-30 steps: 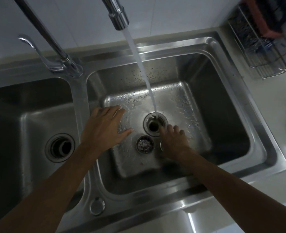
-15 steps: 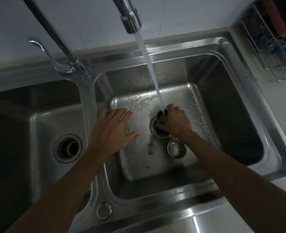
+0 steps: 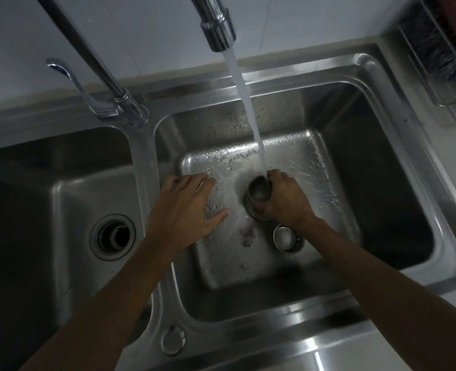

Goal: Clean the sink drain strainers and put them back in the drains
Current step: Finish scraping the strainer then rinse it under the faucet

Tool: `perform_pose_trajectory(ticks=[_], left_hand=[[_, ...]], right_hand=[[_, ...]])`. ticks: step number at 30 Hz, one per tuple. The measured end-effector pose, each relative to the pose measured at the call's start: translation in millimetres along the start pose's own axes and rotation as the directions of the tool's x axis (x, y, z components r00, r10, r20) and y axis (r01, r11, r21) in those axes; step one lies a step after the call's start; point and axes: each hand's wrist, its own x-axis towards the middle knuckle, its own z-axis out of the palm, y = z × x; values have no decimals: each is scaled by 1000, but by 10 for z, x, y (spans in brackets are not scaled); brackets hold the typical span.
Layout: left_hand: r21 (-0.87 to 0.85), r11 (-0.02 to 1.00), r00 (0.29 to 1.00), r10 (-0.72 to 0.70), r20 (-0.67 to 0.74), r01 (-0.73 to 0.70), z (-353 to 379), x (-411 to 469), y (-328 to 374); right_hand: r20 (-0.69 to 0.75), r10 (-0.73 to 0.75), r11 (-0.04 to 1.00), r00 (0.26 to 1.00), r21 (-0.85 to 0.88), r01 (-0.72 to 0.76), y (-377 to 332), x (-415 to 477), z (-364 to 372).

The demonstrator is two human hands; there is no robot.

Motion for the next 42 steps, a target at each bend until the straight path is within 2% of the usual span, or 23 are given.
perform_pose_trajectory(ticks=[2,4,6,9,11,14,19,24,28,30,32,34,37,40,42], left_hand=[[-5,1000,1000,0,-1,0,-12,1,-5],[-13,1000,1000,4,-3,-4,-20,1,-2],[-6,1000,1000,7,0,-7,-28,1,3],[1,1000,1000,11,4,-11,-38,-3,5],[3,1000,1000,7,12,-7,-45,-1,-5],[-2,1000,1000,7,18,-7,-46,-2,0],[-14,1000,1000,-4,24,4,-62,1,16],[-34,999,1000,-5,18,6,-52,1,14],[-30,1000,1000,-8,24,9,-48,4,26],[-34,999,1000,-6,22,7,-55,5,20],[-42,999,1000,-9,26,10,-56,1,21],[-37,999,1000,-6,21,7,-59,-3,24],[-41,999,1000,4,12,-3,-83,-11,38],[-45,999,1000,3,16,-2,-99,-9,41],[-45,999,1000,12,6,-12,-95,-10,40]], right_hand=[[5,15,1000,1000,-6,-15,62,-49,-49],[-65,68,998,996,1,-68,74,12,-152],[-125,49,998,991,36,-44,2,47,-173],[-55,-54,997,997,48,57,-70,-142,-84],[-5,-46,998,999,33,46,-4,-215,-141],[-81,36,998,996,53,-32,20,-65,-291],[-32,-88,994,996,60,90,-87,-198,-208],[-128,20,999,992,41,-15,-35,-21,-380],[-11,-123,991,992,46,124,-175,-200,-224],[5,-91,996,996,3,91,-69,-184,-273],[-51,-37,999,998,-11,36,-19,-69,-334],[-70,-74,997,995,1,75,-90,-30,-299],[8,-160,987,987,-12,160,-108,-116,-213],[-37,-62,998,997,-24,61,-10,42,-346],[-91,-52,999,994,9,53,-31,91,-354]])
